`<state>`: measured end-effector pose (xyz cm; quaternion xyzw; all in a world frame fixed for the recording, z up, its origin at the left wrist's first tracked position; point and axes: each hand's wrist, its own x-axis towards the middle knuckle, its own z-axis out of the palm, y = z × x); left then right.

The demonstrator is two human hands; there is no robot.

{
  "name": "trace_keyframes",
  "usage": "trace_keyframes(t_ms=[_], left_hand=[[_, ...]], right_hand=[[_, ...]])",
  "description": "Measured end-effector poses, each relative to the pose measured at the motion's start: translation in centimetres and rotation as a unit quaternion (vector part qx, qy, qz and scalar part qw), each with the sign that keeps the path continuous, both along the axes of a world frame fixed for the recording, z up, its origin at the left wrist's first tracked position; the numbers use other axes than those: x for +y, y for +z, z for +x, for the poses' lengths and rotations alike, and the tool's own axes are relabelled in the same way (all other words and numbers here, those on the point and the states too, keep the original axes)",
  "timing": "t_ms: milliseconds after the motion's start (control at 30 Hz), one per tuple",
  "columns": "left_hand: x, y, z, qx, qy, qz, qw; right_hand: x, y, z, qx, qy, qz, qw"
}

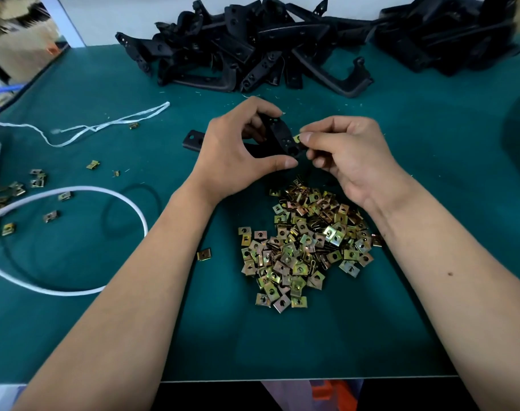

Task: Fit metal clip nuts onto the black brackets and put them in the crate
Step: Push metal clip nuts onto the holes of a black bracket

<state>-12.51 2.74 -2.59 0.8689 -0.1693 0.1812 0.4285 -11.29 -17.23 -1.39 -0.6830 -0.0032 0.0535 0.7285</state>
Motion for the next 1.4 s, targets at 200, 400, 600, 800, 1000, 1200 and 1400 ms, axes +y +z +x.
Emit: trace_keyframes(t_ms=[200, 400, 600, 800, 1000, 1200, 1400], left_hand=[[-0.15, -0.06, 0.03, -0.002, -0.012, -0.005, 1.0], [-0.17, -0.02, 0.01, -0.006, -0.01, -0.021, 1.0], [-0.09, -0.13, 0.08, -0.001, -0.01, -0.022, 1.0], [-0.08, -0.18, 0.14, -0.001, -0.008, -0.02, 1.0], [-0.03, -0.22, 0.17, 0.002, -0.005, -0.014, 1.0], [-0.1, -0.14, 0.11, -0.001, 0.002, -0.006, 1.0], [-0.48, 0.09, -0.1, -0.026, 0.023, 0.025, 0.999]], right_hand=[[-0.02, 0.32, -0.06, 0.038, 0.002, 0.043, 0.998], [-0.08, 0.57, -0.12, 0.063, 0.009, 0.071, 0.995], [-0.11, 0.53, -0.12, 0.065, 0.017, 0.073, 0.995], [0.11, 0.39, -0.06, 0.057, -0.003, 0.066, 0.996], [0.13, 0.14, 0.04, 0.048, -0.004, 0.048, 0.998], [0.35, -0.03, -0.08, 0.02, -0.01, 0.01, 1.0], [0.17, -0.13, -0.09, -0.016, -0.029, -0.042, 0.999]])
